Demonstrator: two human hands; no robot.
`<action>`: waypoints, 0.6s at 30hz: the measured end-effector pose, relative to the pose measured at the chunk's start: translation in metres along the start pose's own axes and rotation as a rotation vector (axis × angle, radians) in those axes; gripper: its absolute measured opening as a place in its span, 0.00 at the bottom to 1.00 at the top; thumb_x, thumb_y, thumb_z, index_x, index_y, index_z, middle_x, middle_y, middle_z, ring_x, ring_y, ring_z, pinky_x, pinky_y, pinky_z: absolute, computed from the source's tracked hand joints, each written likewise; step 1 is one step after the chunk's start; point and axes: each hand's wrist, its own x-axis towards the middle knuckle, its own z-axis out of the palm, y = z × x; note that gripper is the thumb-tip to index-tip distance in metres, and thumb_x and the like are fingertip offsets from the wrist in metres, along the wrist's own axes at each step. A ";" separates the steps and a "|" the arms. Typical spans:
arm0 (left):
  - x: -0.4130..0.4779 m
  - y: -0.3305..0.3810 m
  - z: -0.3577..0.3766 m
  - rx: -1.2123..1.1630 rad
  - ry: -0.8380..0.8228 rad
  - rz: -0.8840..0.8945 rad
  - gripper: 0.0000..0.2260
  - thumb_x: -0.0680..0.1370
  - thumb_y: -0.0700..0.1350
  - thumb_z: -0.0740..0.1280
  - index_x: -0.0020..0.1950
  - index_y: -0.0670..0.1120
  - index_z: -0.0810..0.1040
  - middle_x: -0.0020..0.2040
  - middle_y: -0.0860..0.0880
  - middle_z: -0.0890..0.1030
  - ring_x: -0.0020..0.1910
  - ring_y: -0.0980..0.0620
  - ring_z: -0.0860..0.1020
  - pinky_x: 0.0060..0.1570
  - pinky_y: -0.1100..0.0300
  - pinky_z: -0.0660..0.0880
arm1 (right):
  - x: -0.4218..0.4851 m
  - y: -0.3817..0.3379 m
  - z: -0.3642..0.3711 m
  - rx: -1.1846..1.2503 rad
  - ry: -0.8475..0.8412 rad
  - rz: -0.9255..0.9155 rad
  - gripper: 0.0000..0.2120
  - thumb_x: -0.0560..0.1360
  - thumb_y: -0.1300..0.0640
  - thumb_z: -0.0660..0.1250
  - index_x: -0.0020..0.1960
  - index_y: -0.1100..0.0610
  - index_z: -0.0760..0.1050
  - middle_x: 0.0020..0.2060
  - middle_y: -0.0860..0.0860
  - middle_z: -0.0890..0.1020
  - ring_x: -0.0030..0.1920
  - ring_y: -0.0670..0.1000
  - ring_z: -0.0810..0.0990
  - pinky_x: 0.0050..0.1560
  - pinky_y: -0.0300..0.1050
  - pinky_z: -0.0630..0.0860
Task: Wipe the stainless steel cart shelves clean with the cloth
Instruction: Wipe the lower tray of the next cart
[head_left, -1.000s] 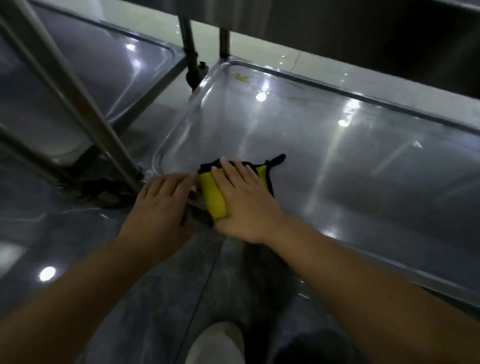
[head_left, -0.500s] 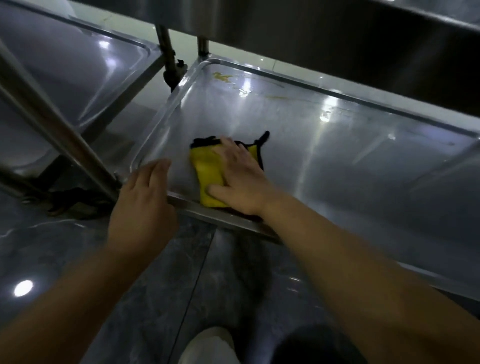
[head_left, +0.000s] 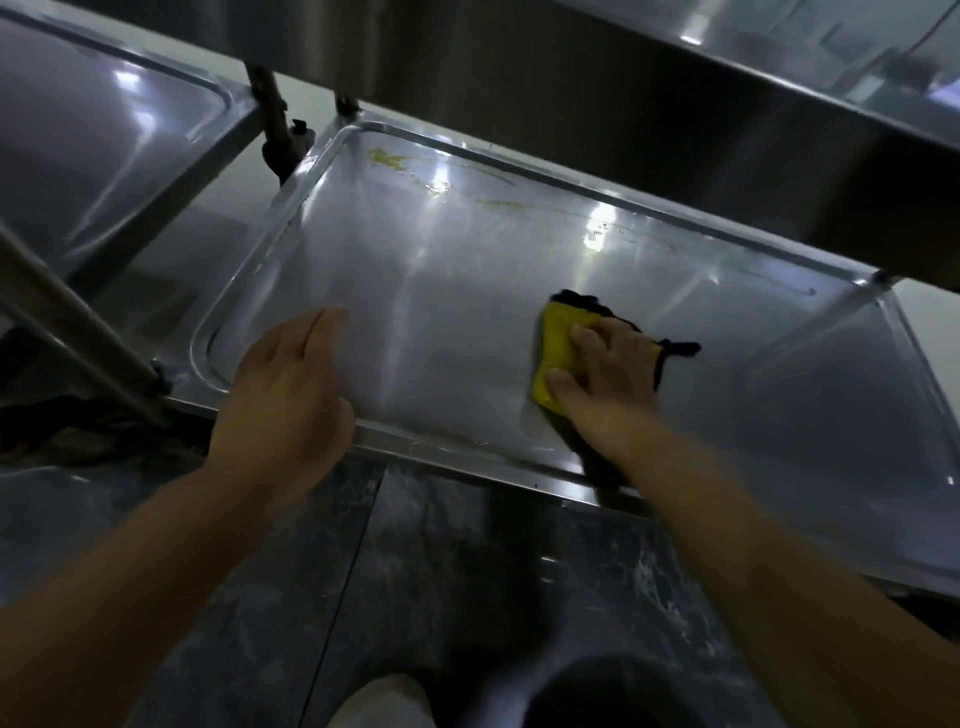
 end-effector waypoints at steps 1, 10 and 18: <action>0.001 -0.004 -0.001 0.001 0.001 -0.006 0.32 0.68 0.32 0.67 0.71 0.39 0.65 0.63 0.34 0.73 0.58 0.32 0.72 0.56 0.42 0.70 | 0.007 -0.020 0.006 0.013 0.003 -0.051 0.27 0.76 0.42 0.61 0.71 0.56 0.66 0.70 0.56 0.63 0.69 0.58 0.59 0.69 0.49 0.54; -0.003 -0.036 -0.002 0.033 0.067 -0.053 0.25 0.69 0.36 0.69 0.65 0.35 0.69 0.57 0.31 0.75 0.55 0.31 0.74 0.54 0.40 0.70 | 0.098 -0.178 0.044 0.052 -0.187 -0.338 0.31 0.81 0.40 0.49 0.79 0.51 0.47 0.78 0.51 0.45 0.77 0.54 0.40 0.74 0.55 0.36; 0.004 0.006 0.006 0.052 -0.043 0.004 0.27 0.72 0.39 0.69 0.69 0.35 0.67 0.61 0.31 0.73 0.57 0.29 0.72 0.54 0.38 0.70 | 0.097 -0.097 0.036 0.033 -0.125 -0.294 0.31 0.78 0.35 0.48 0.78 0.45 0.47 0.78 0.46 0.45 0.77 0.51 0.41 0.74 0.59 0.36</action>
